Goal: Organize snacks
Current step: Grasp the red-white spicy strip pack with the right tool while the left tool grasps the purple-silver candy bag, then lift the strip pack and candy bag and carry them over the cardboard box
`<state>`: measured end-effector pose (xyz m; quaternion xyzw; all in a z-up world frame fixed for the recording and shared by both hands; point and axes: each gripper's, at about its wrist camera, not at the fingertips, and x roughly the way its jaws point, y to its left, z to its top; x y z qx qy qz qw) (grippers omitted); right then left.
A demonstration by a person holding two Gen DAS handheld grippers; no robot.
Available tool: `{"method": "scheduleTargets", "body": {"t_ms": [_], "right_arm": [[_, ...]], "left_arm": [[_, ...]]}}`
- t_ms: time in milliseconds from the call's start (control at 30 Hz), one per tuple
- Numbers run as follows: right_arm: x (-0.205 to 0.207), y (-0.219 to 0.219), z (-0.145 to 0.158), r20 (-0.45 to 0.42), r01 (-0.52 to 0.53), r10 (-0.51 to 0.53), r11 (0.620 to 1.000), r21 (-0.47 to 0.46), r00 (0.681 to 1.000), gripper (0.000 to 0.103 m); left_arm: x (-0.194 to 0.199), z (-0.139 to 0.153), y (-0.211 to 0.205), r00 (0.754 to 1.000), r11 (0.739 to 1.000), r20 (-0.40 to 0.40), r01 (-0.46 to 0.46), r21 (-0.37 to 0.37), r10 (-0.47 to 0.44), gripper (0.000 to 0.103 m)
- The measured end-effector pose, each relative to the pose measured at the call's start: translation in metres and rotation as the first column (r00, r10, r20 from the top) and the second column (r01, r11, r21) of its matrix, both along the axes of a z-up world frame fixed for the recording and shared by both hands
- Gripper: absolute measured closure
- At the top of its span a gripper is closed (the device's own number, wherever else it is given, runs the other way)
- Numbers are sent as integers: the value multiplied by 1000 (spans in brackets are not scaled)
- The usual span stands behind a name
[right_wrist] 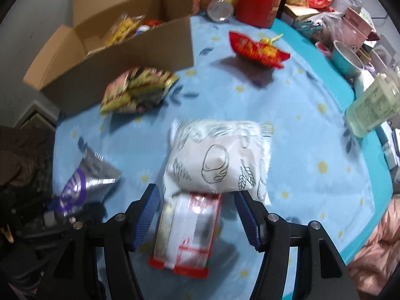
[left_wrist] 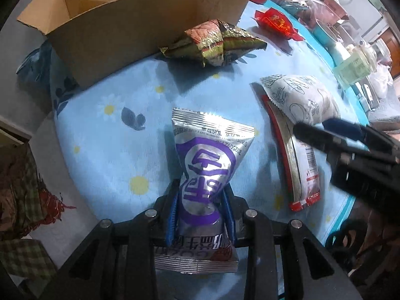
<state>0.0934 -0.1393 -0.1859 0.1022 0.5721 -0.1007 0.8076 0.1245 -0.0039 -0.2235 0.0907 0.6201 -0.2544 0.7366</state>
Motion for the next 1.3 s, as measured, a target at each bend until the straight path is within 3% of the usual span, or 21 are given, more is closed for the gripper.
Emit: {"method": "scheduleTargets", "body": {"t_ms": [367,633,800,933,1033,1067,1100,1300], "right_arm": [[48,-26,-13,12,-74,74,997,-24,997,40],[29,-14,-33,-81,-73,83,990,117,993,38],[19,6,-37,-102,-130,131,991,17,986,22],[10,15,-42,-106,-121,118,992,-23,987,20],[5,15,-40,-112,-113,109,993,-22,988,35],[3,14,-39,-110,-112,109,994,-20,988,49],[1,14,-37,-111,-113,109,993,-25,988,54],[-3,10,-37,-120,-116,120,993,33,986,57]], "left_arm": [[14,0,-6,999,998,-16,-51,26,52,72],[22,0,-4,995,994,-3,-104,30,104,72],[24,1,-1,990,990,1,-138,37,138,72],[22,2,1,989,988,1,-150,38,150,72],[18,4,5,988,988,8,-152,39,152,72],[17,5,6,988,987,7,-153,39,153,72],[16,5,7,988,987,6,-154,42,154,72],[4,7,11,987,986,5,-160,39,160,74]]}}
